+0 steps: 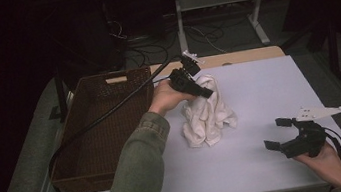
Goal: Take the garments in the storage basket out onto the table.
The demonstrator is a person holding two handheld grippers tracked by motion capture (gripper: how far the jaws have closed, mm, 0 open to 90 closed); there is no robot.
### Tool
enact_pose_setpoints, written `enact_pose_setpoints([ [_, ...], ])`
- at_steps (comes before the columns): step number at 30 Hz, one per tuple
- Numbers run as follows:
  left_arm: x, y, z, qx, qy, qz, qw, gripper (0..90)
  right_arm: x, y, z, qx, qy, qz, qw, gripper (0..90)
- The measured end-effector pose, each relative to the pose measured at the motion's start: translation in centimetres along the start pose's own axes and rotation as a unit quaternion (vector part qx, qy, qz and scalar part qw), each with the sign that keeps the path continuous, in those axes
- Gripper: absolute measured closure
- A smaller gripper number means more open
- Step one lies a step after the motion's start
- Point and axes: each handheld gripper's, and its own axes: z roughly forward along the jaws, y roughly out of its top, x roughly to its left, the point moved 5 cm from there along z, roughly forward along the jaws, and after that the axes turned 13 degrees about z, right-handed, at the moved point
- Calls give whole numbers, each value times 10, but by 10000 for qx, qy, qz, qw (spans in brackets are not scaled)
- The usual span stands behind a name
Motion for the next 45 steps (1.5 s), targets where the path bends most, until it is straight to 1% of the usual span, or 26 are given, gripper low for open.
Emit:
enact_pose_setpoints([
  [3, 2, -2, 4, 5, 2, -102, 9999, 731, 0, 0, 0, 6, 0, -8, 10000, 0],
  [7, 5, -4, 7, 5, 63, -158, 9999, 716, 0, 0, 0, 18, 7, -12, 10000, 0],
  [8, 7, -5, 8, 25, 76, -231, 9997, 716, 0, 0, 0, 15, 8, -16, 10000, 0],
  [10, 9, -6, 9, 12, 106, -221, 9997, 674, 1, 0, 0, 15, 11, -8, 10000, 0],
  [11, 9, -6, 10, 0, 144, -262, 9996, 674, 1, 0, 0, 15, 11, -8, 10000, 0],
  [12, 11, -6, 10, 8, 179, -301, 9994, 646, 0, 0, 0, 5, 14, -12, 10000, 0],
  [13, 12, -6, 10, -2, 220, -354, 9991, 591, 0, 0, 0, 4, 13, -14, 10000, 0],
  [14, 13, -6, 9, -61, 308, -527, 9981, 567, 0, 0, 0, 8, 18, -9, 10000, 0],
  [15, 15, -6, 7, -95, 323, -615, 9975, 541, 0, 0, 0, 10, 17, -12, 10000, 0],
  [17, 16, -6, 6, -107, 350, -662, 9971, 488, 1, 0, 0, 15, 14, -14, 10000, 0],
  [18, 17, -6, 4, -100, 399, -709, 9966, 488, 1, 0, 0, 15, 14, -14, 10000, 0],
  [19, 18, -6, 2, -129, 456, -740, 9961, 462, 1, 0, 0, 15, 13, -14, 10000, 0],
  [20, 18, -7, 0, -148, 491, -784, 9956, 409, 1, 0, 0, 17, 13, -15, 10000, 0],
  [21, 20, -8, -4, -165, 556, -824, 9949, 385, 1, 0, 0, 27, 19, 6, 10000, 0],
  [24, 20, -10, -9, -194, 535, -887, 9944, 322, 1, -1, 0, 33, 15, -1, 10000, 0],
  [25, 20, -10, -9, -194, 535, -887, 9944, 297, 1, -1, 0, 36, 12, -3, 10000, 0],
  [26, 21, -12, -14, -224, 530, -862, 9946, 277, 1, -1, 0, 35, 5, -7, 10000, 0],
  [28, 21, -12, -18, -330, 532, -910, 9939, 237, 0, -1, 1, 35, -5, -16, 10000, 0],
  [32, 22, -11, -27, -390, 544, -952, 9932, 127, 1, -1, 1, 36, -12, -3, 10000, 0],
  [34, 21, -11, -29, -409, 550, -925, 9934, 85, 1, -1, 1, 33, -9, -2, 10000, 0],
  [35, 20, -10, -31, -409, 556, -915, 9934, 85, 1, -1, 1, 33, -9, -2, 10000, 0],
  [36, 20, -10, -32, -416, 553, -890, 9936, 35, 1, -1, 1, 40, -12, -15, 10000, 0],
  [37, 19, -9, -33, -419, 550, -884, 9937, 35, 1, -1, 1, 40, -12, -15, 10000, 0],
  [38, 18, -9, -34, -404, 520, -851, 9942, 0, 1, -1, 1, 40, -12, -23, 10000, 0],
  [40, 15, -7, -36, -433, 415, -797, 9950, 0, 1, -1, 1, 41, -14, -21, 10000, 0],
  [45, 10, -5, -42, -403, 500, -676, 9956, 0, 1, -1, 0, 34, -20, -15, 10000, 0],
])
